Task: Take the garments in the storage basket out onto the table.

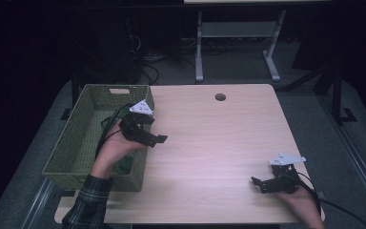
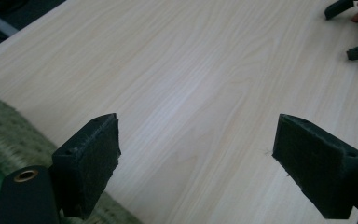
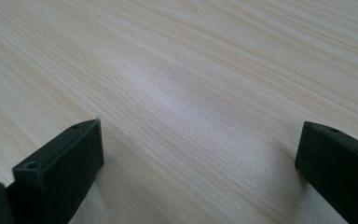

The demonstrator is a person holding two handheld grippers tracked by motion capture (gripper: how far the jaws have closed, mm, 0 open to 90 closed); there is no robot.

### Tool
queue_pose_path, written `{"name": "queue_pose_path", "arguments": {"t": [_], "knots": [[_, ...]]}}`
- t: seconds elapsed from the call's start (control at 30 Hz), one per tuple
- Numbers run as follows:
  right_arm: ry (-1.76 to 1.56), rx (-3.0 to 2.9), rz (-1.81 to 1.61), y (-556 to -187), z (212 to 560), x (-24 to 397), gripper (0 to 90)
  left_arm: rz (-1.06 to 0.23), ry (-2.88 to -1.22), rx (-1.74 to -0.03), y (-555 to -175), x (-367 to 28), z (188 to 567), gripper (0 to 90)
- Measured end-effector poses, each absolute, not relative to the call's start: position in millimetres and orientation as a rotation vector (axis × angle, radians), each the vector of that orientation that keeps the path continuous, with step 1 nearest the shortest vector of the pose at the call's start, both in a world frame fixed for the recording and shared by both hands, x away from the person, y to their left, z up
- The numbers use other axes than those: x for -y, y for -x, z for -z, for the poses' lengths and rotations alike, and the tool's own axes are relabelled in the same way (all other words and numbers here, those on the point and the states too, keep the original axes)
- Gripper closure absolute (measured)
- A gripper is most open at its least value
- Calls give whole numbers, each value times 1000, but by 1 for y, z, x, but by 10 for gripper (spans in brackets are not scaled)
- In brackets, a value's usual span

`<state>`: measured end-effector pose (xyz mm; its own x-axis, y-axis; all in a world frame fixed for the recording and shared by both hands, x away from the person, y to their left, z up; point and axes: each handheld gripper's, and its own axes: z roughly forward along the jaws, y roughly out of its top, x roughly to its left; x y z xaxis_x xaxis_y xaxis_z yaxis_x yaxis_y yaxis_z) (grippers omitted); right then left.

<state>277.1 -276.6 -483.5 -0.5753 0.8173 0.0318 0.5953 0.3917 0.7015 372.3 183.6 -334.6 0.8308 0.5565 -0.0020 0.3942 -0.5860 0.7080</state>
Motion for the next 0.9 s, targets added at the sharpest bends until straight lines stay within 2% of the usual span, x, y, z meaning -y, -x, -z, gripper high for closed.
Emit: {"name": "queue_pose_path", "arguments": {"t": [0.6, 0.67, 0.9], "knots": [[-1232, -2336, -979, -277, 483, 277, 7, -346, -2174, -849, -380, -244, 325, 145], [-1232, -2336, -979, -277, 483, 277, 7, -342, -2165, -866, -380, -252, 325, 183], [-1232, -2335, -980, -277, 483, 277, 7, -356, -2153, -921, -383, -272, 329, 206]]}}
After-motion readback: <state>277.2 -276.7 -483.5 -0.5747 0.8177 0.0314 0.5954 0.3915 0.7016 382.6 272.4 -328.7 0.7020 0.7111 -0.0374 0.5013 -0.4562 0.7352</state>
